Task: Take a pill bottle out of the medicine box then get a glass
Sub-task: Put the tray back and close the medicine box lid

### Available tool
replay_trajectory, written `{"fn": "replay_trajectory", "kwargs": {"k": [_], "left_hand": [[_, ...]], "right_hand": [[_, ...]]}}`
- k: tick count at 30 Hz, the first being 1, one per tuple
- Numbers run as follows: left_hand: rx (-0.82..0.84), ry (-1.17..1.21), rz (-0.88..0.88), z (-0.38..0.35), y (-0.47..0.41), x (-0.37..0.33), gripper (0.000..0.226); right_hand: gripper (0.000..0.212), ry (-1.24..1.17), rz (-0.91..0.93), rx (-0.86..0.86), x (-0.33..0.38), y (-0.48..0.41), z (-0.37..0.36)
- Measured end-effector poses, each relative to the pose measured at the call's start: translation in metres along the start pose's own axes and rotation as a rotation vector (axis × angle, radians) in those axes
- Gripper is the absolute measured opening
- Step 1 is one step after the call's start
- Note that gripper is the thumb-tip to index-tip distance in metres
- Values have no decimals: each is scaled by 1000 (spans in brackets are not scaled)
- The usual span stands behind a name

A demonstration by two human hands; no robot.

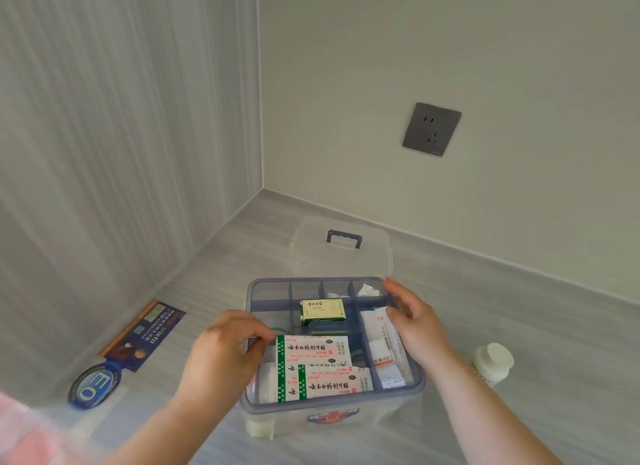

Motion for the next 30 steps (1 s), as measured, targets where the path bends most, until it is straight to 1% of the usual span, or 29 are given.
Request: {"fn": "replay_trajectory", "kwargs": {"k": [4, 6, 9, 10, 11, 12, 13, 15, 16, 18, 19, 20, 22, 24, 27, 30], "left_hand": [[-3, -92, -44, -2, 0, -2, 23], [-8, -96, -21, -3, -1, 1, 22], [-46, 40, 19, -1, 0, 4, 21], [-68, 91, 26, 0, 1, 5, 23], [-82, 145, 59, 0, 2, 8, 30], [-85, 211, 134, -1, 3, 16, 42], [-74, 296, 248, -4, 5, 28, 54], [-4, 509, 518, -18, 12, 52, 73], [47, 604, 632, -26, 19, 59, 78], [174, 758, 801, -42, 31, 66, 79], [218, 812, 852, -48, 36, 66, 78], [226, 843, 880, -50, 39, 67, 78], [185, 850, 901, -49, 39, 70, 80], [147, 829, 905, -47, 37, 74, 85], [143, 799, 871, -45, 34, 73, 84], [109, 765, 856, -41, 32, 75, 79]], "right_hand": [[43, 13, -8, -11, -2, 1, 1], [43, 12, -15, -25, -3, 1, 1], [41, 9, -20, -42, -3, 1, 2], [40, 7, -30, -50, -5, 1, 2], [41, 3, -50, -60, -6, 1, 3], [43, -2, -77, -74, -9, 2, 4], [47, -3, -111, -87, -13, 2, 5], [57, -16, -207, -72, -23, 4, 5], [61, -40, -277, -43, -30, 6, 3], [63, -109, -429, 38, -46, 12, -3], [60, -146, -481, 74, -52, 15, -6], [55, -175, -509, 98, -56, 17, -7], [42, -200, -511, 103, -56, 17, -7], [35, -195, -498, 80, -54, 17, -6], [31, -208, -485, 65, -52, 18, -6], [30, -215, -481, 15, -52, 18, -5]]}}
Point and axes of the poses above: each hand's wrist, its own y-axis away from the middle knuckle, its own z-axis out of the back of the hand, x = y × z, the point moved 8 cm from there along -y, towards the middle knuckle
